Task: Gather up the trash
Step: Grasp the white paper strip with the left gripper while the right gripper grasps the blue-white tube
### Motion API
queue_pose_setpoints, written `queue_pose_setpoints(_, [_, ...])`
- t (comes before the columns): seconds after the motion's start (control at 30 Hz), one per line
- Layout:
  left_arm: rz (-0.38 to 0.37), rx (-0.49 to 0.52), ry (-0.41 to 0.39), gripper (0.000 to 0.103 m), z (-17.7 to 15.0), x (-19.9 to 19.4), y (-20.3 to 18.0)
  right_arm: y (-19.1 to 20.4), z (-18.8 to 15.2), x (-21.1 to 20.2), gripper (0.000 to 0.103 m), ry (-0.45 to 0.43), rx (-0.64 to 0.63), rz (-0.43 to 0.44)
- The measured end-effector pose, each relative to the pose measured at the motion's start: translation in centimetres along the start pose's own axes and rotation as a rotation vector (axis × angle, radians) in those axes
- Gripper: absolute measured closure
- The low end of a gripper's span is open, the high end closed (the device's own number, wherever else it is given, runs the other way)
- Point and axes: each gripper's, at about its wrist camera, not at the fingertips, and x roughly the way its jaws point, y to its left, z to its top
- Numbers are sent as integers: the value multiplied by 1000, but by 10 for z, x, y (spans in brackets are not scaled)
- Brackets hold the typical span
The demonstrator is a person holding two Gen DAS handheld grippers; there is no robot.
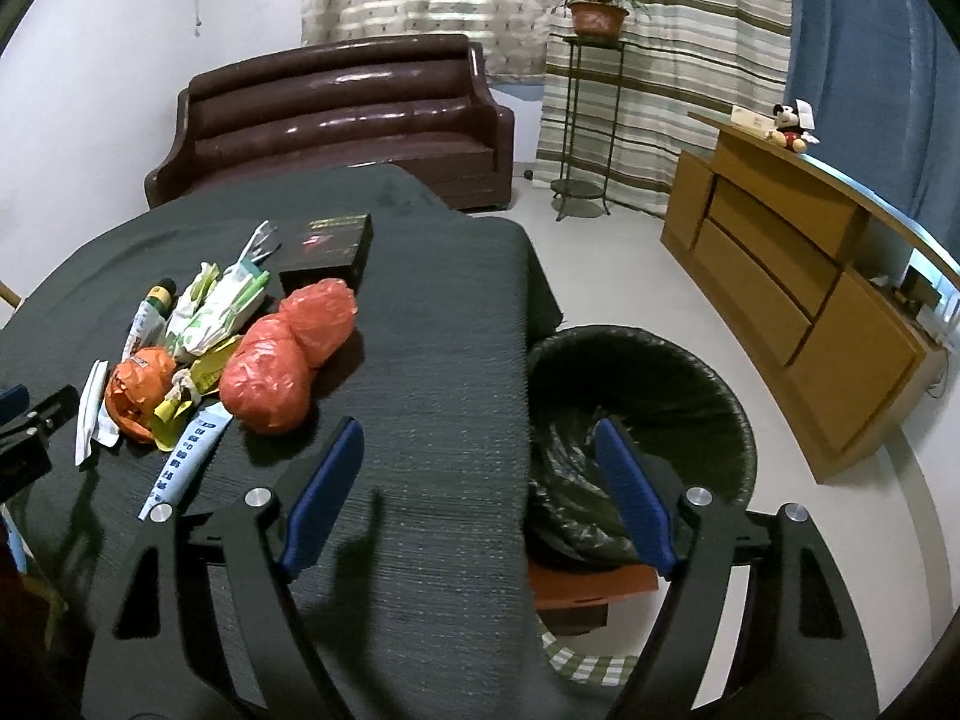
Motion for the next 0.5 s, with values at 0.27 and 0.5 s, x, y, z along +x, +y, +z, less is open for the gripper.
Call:
queue_pose_setpoints(0.27, [42, -13, 71, 26, -2, 12, 13, 0, 7, 9, 26, 16, -6, 9])
queue_pose_setpoints(0.5, [38, -28, 67, 26, -2, 11, 19, 2, 7, 10, 25, 17, -6, 8])
